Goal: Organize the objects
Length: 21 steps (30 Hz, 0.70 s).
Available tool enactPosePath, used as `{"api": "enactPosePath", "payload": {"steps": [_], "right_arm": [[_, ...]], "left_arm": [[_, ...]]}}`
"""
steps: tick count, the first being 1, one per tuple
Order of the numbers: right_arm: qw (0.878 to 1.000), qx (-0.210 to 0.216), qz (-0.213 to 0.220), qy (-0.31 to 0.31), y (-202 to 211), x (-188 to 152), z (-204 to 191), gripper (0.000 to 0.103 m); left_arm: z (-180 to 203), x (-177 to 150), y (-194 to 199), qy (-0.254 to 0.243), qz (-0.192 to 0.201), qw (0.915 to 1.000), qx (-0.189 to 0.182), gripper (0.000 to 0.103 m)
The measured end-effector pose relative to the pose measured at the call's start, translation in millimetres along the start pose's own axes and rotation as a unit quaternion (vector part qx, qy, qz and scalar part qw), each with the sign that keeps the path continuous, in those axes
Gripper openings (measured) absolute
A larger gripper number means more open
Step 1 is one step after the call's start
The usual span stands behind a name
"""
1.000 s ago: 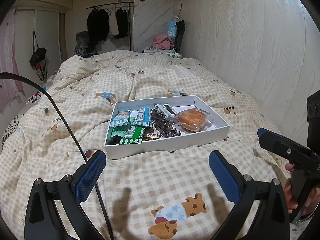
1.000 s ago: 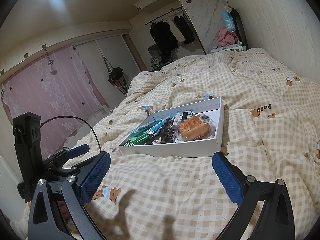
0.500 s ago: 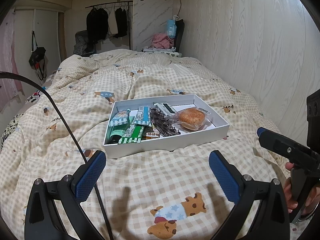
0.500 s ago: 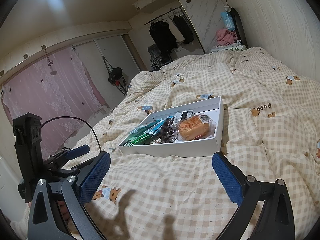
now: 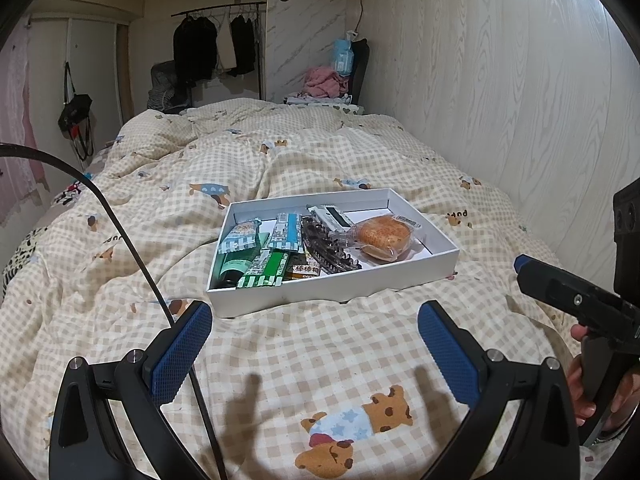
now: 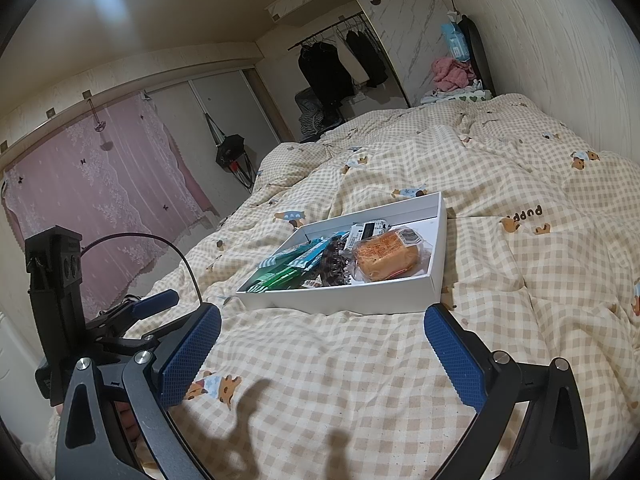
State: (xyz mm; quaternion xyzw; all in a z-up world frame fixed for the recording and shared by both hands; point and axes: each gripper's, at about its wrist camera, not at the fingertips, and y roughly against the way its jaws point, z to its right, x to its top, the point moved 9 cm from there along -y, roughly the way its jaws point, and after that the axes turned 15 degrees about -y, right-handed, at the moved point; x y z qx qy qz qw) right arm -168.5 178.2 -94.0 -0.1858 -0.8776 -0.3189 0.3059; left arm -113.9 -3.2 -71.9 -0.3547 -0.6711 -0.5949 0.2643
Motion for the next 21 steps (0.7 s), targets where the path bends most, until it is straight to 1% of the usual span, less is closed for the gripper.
{"api": "enactPosePath", "payload": {"steps": [10, 16, 21], "right_arm": [[1.0, 0.0, 0.0, 0.0, 0.2, 0.3, -0.1, 0.102], [1.0, 0.001, 0.0, 0.0, 0.8, 0.3, -0.3, 0.102], [1.0, 0.0, 0.0, 0.0, 0.2, 0.2, -0.4, 0.102]], "left_arm": [[0.5, 0.2, 0.9, -0.002, 0.001, 1.0, -0.001, 0.103], [5.6, 2.2, 5.3, -0.015, 0.01, 0.9998, -0.005, 0.103], [5.4, 3.3, 7.4, -0.016, 0.014, 0.9997, -0.009, 0.103]]}}
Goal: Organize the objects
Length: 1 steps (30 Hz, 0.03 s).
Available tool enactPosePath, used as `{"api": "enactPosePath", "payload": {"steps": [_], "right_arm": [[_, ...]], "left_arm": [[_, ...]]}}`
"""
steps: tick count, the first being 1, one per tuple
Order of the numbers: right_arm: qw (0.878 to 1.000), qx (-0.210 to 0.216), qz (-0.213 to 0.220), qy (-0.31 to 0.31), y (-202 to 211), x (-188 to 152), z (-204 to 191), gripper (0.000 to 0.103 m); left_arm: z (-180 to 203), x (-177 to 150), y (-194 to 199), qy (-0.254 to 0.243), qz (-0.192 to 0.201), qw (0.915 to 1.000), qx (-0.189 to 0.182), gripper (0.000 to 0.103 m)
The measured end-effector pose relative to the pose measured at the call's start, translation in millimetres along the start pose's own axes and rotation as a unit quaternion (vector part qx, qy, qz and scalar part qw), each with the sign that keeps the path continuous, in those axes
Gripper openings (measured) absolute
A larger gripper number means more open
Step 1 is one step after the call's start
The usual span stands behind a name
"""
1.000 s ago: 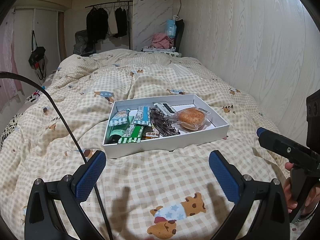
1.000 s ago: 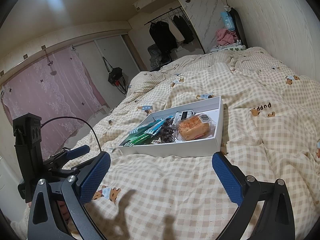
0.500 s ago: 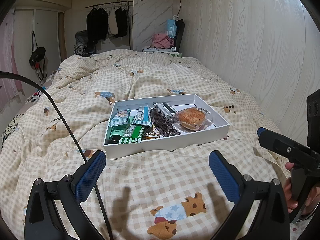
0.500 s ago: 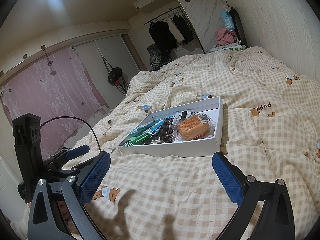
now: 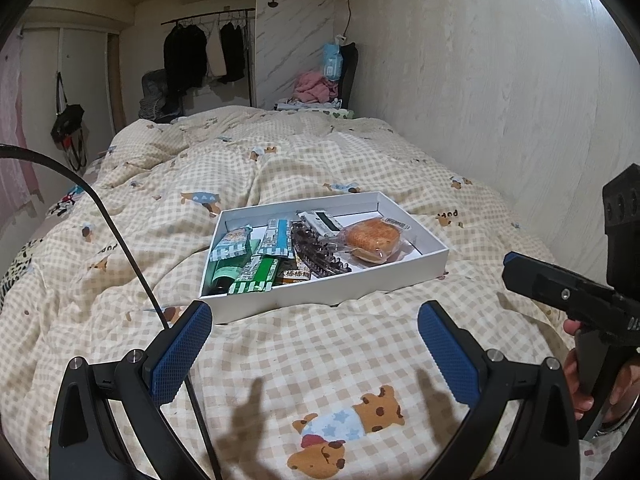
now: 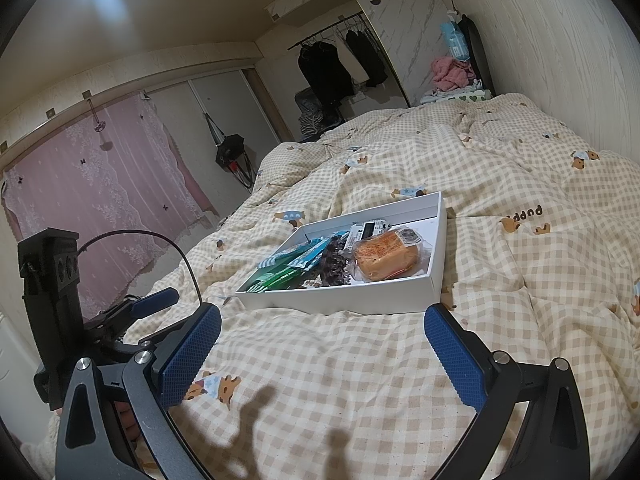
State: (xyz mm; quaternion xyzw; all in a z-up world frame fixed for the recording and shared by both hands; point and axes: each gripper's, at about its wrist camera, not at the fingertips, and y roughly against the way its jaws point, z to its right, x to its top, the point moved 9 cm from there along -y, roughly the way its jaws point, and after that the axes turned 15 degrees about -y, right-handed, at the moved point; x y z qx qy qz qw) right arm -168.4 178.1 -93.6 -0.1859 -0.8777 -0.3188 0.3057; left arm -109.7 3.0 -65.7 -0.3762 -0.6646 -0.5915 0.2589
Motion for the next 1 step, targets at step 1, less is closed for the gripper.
{"api": "enactPosePath", "payload": {"steps": [1], "right_arm": [[1.0, 0.0, 0.0, 0.0, 0.0, 0.1, -0.1, 0.102]], "left_arm": [[-0.4, 0.2, 0.5, 0.0, 0.001, 1.0, 0.0, 0.103]]}}
